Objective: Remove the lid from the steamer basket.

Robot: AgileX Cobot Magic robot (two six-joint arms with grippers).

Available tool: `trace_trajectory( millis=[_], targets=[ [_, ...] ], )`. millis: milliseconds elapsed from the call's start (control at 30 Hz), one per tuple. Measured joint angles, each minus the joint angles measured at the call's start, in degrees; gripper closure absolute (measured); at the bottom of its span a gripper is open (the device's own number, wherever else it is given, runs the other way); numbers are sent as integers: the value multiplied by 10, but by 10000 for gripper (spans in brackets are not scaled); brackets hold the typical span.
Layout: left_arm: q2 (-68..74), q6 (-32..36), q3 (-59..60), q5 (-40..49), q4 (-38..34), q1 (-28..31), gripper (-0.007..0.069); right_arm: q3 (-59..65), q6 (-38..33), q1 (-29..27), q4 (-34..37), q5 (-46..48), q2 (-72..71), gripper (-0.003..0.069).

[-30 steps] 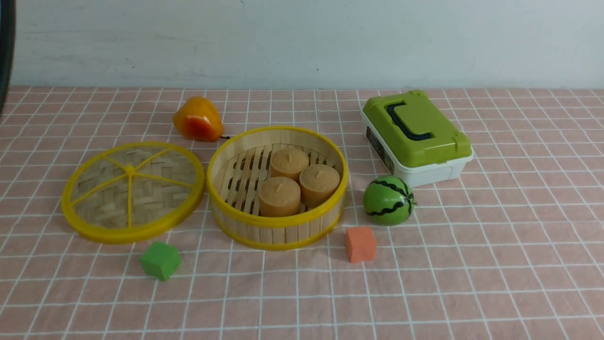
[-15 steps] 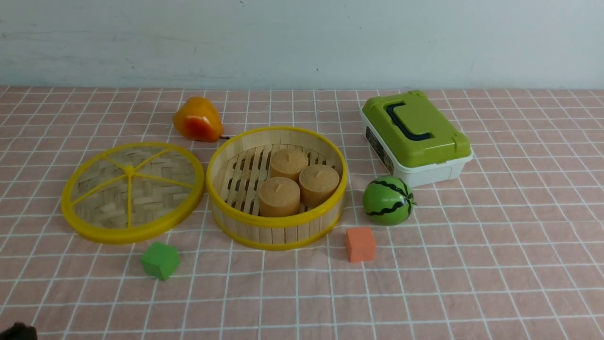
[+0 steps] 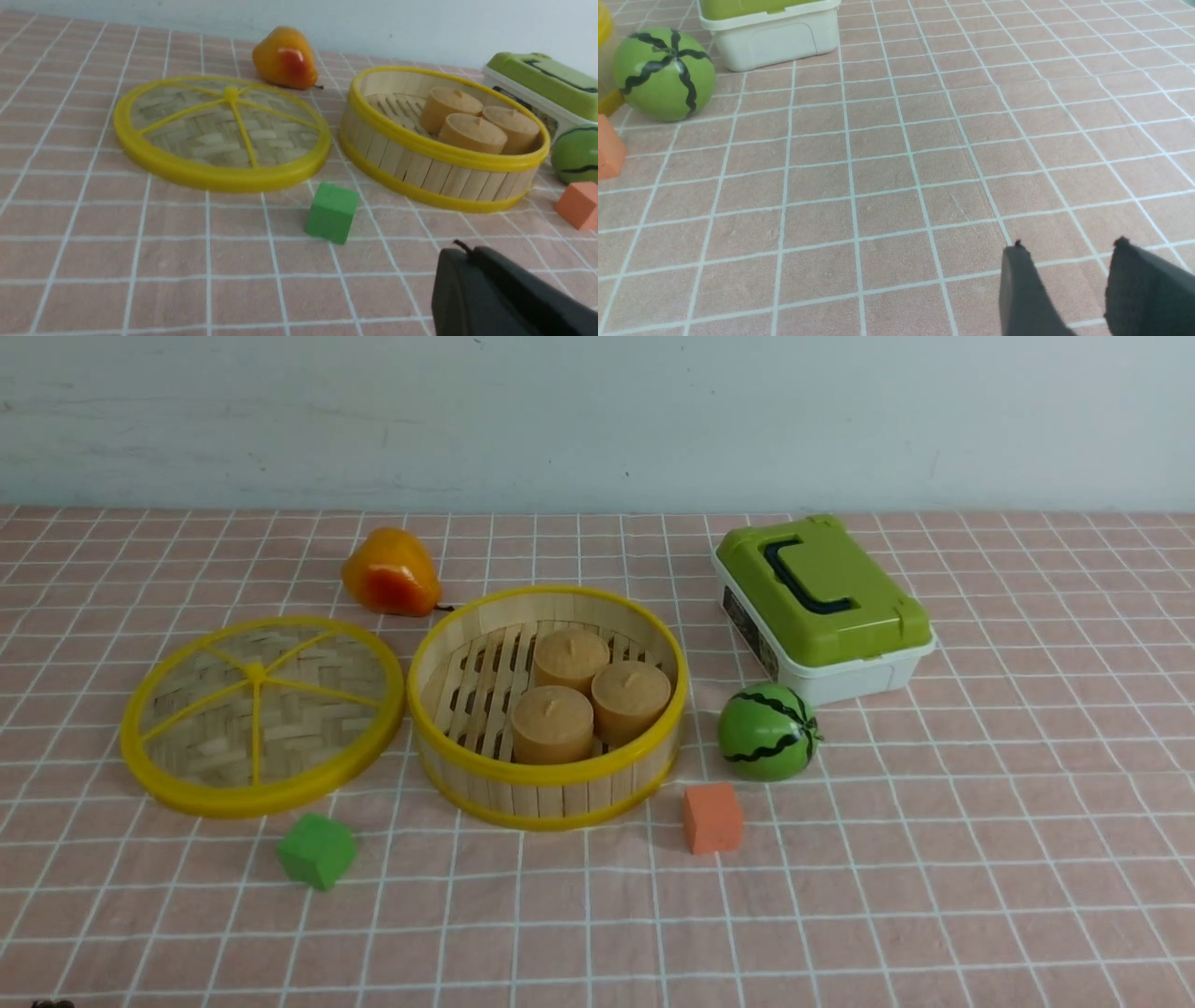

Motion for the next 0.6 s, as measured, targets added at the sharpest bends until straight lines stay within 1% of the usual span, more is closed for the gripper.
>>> trace_trajectory(
  millis=[33,67,133,167,200,233,367,600],
  targets=[
    [0,-17,1,3,22,0,637,0,0,0,0,0,0,418],
    [0,-54,1,9,50,0,637,0,0,0,0,0,0,418],
    [0,-92,1,23,83,0,637,0,0,0,0,0,0,418],
    [0,-136,2,51,121,-1,637,0,0,0,0,0,0,418],
    [0,-143,2,58,129,-3,637,0,0,0,0,0,0,418],
    [0,-159,4,75,153,-10,637,0,0,0,0,0,0,418],
    [0,-172,5,83,173,-26,637,0,0,0,0,0,0,418],
    [0,-161,5,83,177,-16,637,0,0,0,0,0,0,418]
  ],
)
